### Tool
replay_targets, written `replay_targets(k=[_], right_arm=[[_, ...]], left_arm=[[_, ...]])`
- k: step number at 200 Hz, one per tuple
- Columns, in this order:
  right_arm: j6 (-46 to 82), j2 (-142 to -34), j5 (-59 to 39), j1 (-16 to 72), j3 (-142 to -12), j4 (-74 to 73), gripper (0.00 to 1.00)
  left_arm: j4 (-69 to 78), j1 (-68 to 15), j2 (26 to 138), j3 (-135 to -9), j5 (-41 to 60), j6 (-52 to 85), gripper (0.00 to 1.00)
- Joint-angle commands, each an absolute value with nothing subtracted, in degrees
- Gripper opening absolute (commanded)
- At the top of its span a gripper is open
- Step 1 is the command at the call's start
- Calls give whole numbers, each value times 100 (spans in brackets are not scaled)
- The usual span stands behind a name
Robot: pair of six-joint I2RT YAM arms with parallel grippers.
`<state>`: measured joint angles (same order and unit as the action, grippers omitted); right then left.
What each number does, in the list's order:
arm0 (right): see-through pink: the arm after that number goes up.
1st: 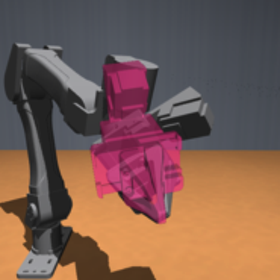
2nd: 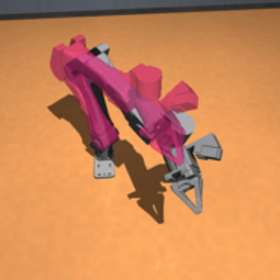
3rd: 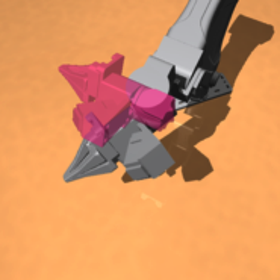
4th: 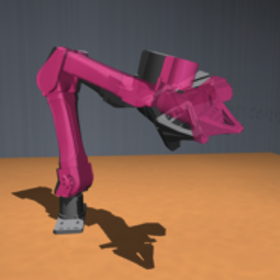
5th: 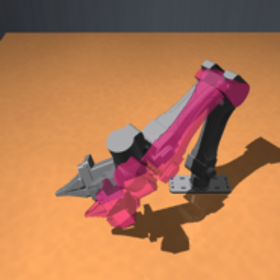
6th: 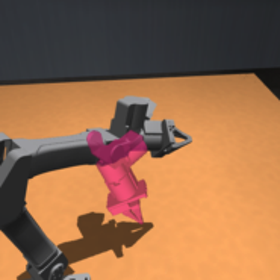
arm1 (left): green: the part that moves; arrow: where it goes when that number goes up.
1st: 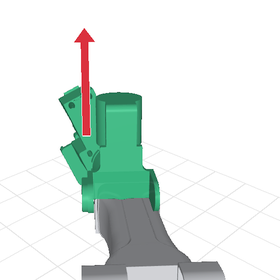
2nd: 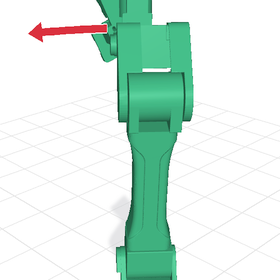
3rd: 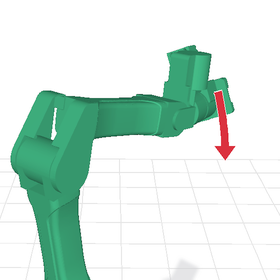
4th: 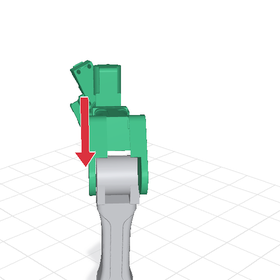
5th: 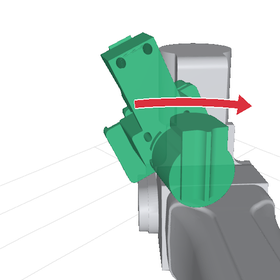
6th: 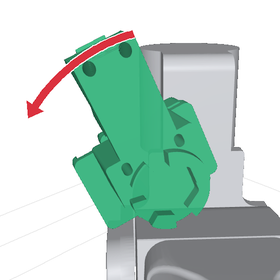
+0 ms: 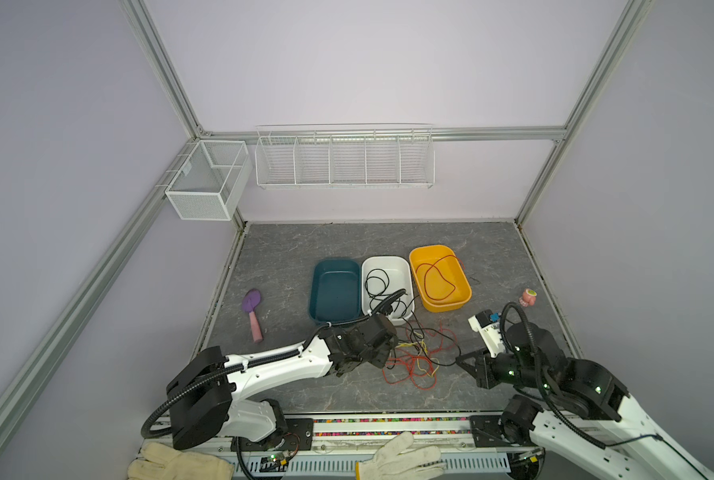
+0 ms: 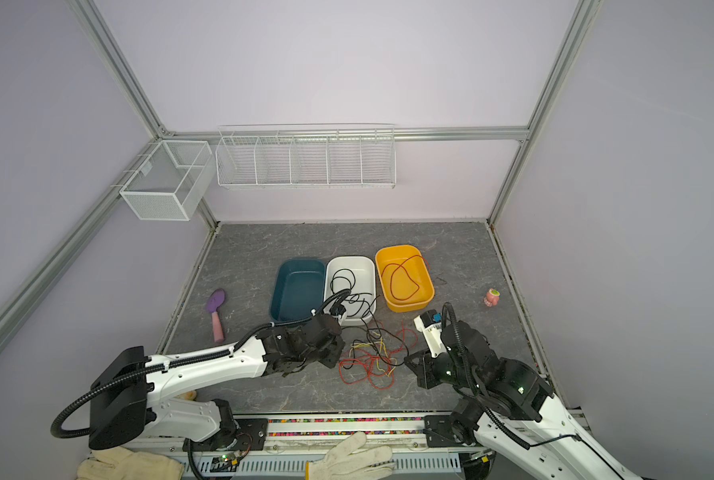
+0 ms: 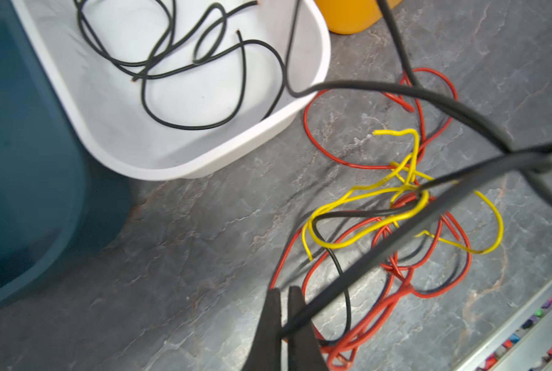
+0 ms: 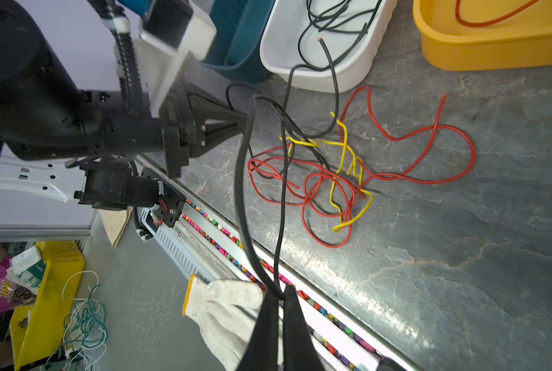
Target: Untangle the cables
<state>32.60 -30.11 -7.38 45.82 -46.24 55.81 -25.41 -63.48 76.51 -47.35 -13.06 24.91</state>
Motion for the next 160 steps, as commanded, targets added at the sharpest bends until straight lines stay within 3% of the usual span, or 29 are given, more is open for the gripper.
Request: replay_targets(k=[1, 160], right_arm=[[3006, -3097, -909, 4564, -4889, 6234, 7], [2338, -3399, -967, 4562, -7010, 7879, 7]], left_arm=[[-2779, -6219, 7348, -4596, -1603, 2676, 0], [-3414, -6007, 6348, -4153, -2120, 2856, 0]])
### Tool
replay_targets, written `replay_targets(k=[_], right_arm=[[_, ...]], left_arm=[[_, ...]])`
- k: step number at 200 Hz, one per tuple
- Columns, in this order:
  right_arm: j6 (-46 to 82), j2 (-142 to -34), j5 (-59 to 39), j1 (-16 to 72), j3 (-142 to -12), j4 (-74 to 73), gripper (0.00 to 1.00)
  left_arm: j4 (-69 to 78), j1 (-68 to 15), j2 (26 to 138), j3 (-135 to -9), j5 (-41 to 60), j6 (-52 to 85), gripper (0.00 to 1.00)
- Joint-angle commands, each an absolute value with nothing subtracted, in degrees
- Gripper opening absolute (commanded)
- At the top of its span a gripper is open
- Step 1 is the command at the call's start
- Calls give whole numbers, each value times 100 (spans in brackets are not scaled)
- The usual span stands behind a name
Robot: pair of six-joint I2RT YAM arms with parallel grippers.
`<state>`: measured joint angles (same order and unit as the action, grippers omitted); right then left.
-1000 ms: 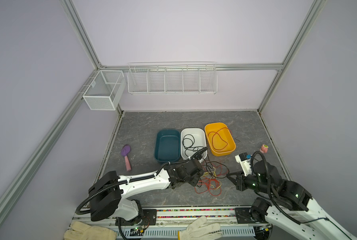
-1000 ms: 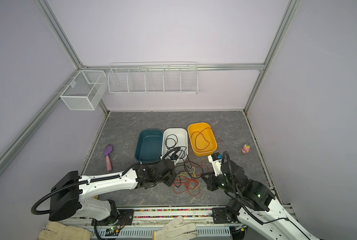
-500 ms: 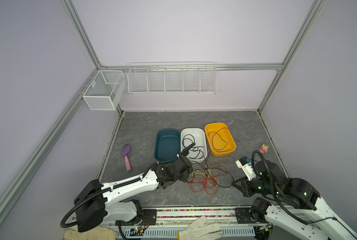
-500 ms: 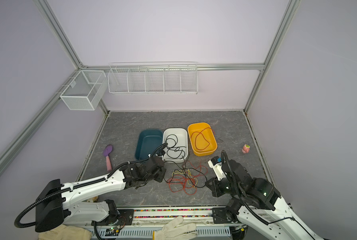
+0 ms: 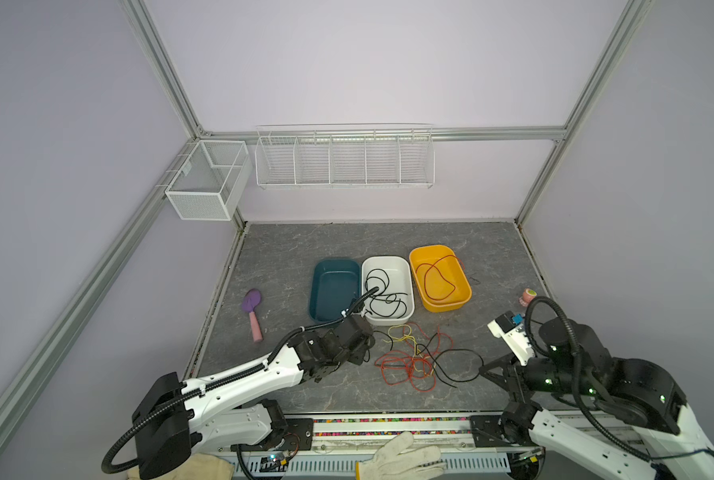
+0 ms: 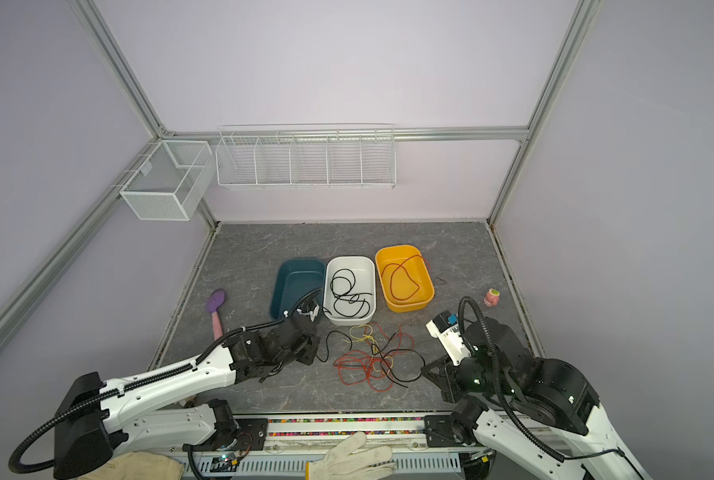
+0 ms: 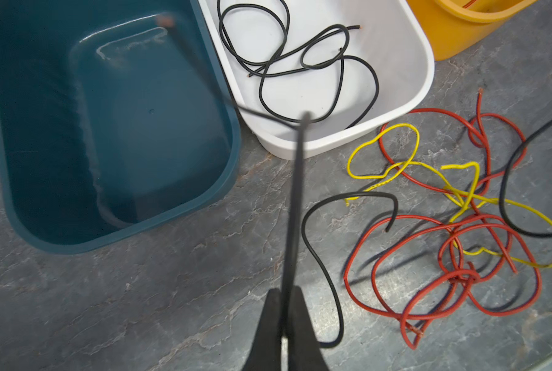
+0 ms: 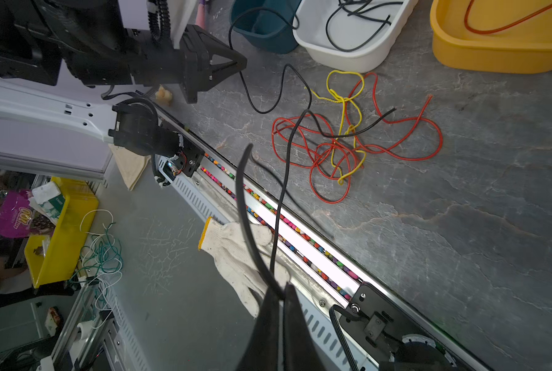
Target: Untangle the cables
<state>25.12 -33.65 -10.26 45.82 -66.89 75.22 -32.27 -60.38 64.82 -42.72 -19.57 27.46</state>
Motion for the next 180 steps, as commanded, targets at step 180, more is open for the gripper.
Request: replay_targets(k=[180], right_arm=[[2446, -5174, -478, 4562, -8213, 6021, 7]], left_arm=[[-2475, -6003, 5517, -2919, -1407, 3154, 0]])
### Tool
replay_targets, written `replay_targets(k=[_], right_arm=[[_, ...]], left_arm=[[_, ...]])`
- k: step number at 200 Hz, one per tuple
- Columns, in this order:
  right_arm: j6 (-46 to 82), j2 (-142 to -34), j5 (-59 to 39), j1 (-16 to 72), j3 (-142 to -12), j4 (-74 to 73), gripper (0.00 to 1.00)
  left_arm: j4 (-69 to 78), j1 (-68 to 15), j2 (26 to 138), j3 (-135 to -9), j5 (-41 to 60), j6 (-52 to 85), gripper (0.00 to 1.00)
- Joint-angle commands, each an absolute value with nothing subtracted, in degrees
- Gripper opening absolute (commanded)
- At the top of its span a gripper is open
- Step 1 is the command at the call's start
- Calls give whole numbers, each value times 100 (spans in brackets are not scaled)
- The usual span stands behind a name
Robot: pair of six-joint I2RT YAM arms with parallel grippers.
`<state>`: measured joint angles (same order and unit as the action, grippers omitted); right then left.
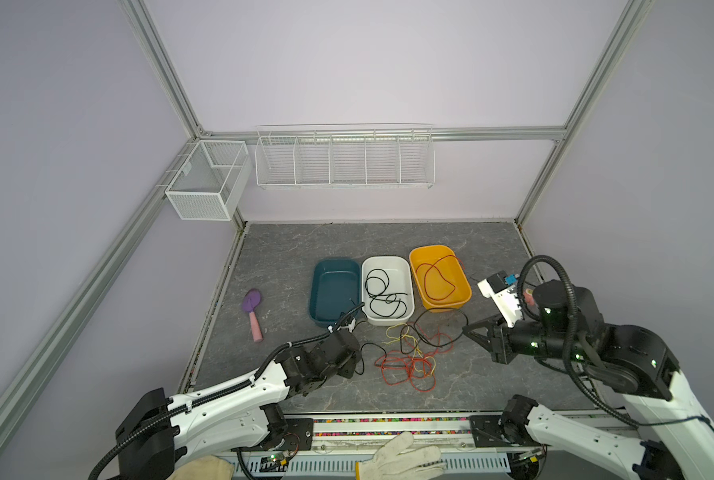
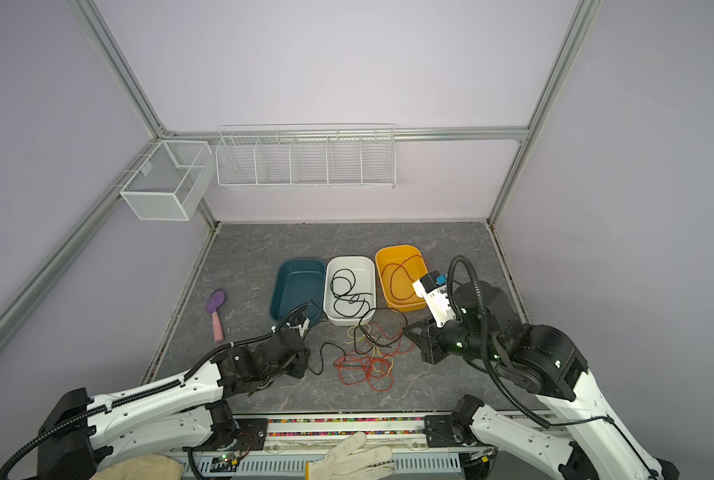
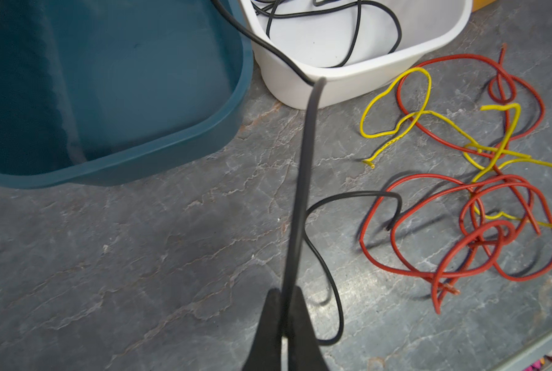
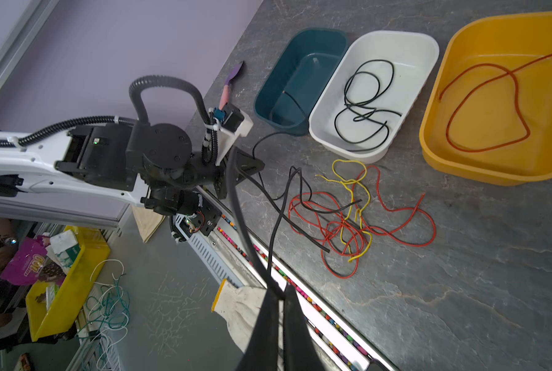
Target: Untangle the cables
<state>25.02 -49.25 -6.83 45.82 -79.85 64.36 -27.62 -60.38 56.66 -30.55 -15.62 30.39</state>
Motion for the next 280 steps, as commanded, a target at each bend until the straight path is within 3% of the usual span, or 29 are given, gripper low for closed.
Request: replay_targets(k=[1, 122, 280], right_arm=[[2440, -5193, -467, 4566, -8224, 6016, 6], [1824, -7520, 129, 4354, -9681, 5812, 7], [2160, -9532, -699, 3444, -9638, 4833, 7]], left_arm=[[-2477, -6003, 5518, -2927, -1406, 3150, 0], [-2314, -6020, 5469, -2817, -1159, 3004, 0], [-2198, -6126, 4430, -2419, -1080, 2903, 0]])
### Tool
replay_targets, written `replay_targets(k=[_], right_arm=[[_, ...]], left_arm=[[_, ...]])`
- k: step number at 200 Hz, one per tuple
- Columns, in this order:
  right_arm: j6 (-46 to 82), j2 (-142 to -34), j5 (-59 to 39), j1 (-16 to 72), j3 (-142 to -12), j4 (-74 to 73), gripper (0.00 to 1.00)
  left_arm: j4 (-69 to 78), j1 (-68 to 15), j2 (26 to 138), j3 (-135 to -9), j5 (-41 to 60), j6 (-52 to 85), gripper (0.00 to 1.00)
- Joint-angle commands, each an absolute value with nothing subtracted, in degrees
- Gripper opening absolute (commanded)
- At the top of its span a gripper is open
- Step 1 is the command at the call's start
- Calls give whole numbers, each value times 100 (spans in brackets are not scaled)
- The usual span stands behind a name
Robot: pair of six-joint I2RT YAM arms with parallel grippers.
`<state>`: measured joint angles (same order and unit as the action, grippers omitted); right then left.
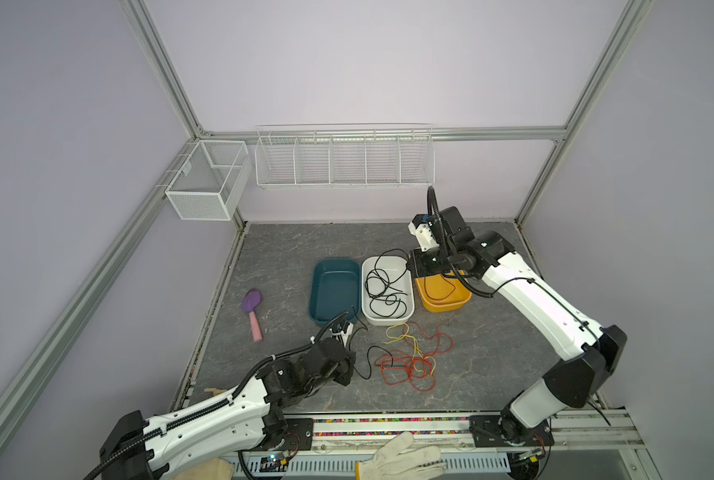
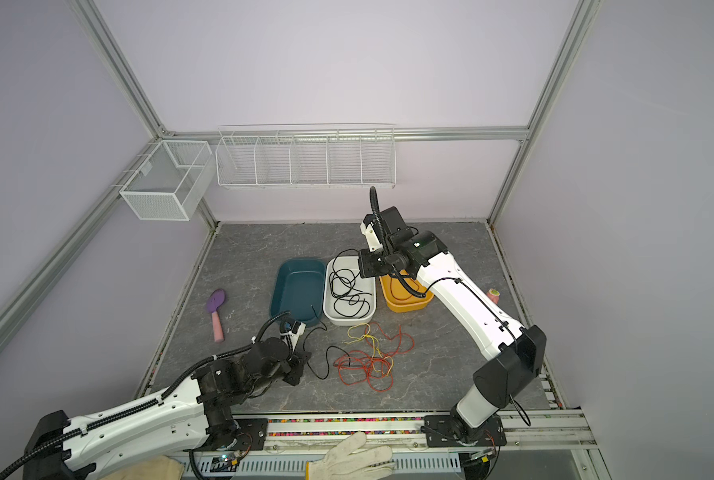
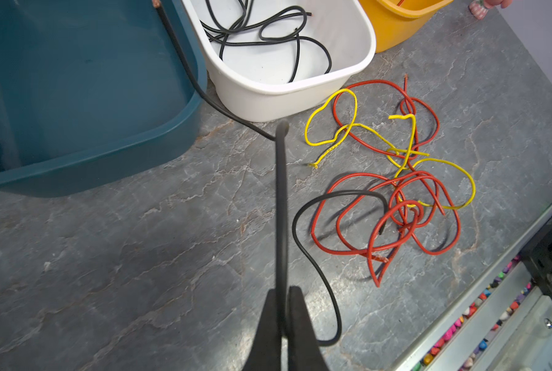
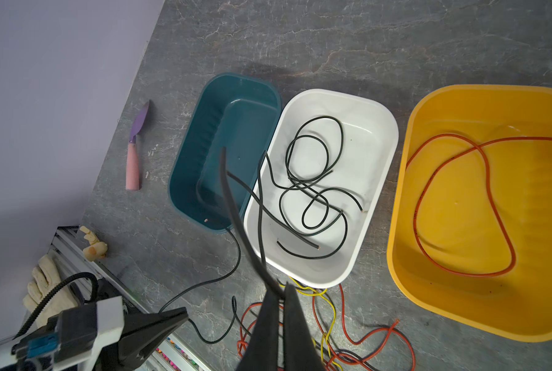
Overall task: Untangle the cables
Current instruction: 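Carry the black wire with the right gripper over the white tub and lower it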
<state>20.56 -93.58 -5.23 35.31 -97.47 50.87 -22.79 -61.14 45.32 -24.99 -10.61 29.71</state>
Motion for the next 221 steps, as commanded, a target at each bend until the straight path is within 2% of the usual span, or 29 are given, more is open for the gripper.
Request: replay_targets(k=[1, 221], right_arm=[[2161, -9538, -701, 3444, -9631, 4825, 7], [2492, -11274, -528, 3362, -8935, 4343, 7]], left_arm=[[-2202, -6131, 4425, -2418, -1080, 2906, 0], [-2120, -6249, 4865, -2523, -1194, 2876, 0]])
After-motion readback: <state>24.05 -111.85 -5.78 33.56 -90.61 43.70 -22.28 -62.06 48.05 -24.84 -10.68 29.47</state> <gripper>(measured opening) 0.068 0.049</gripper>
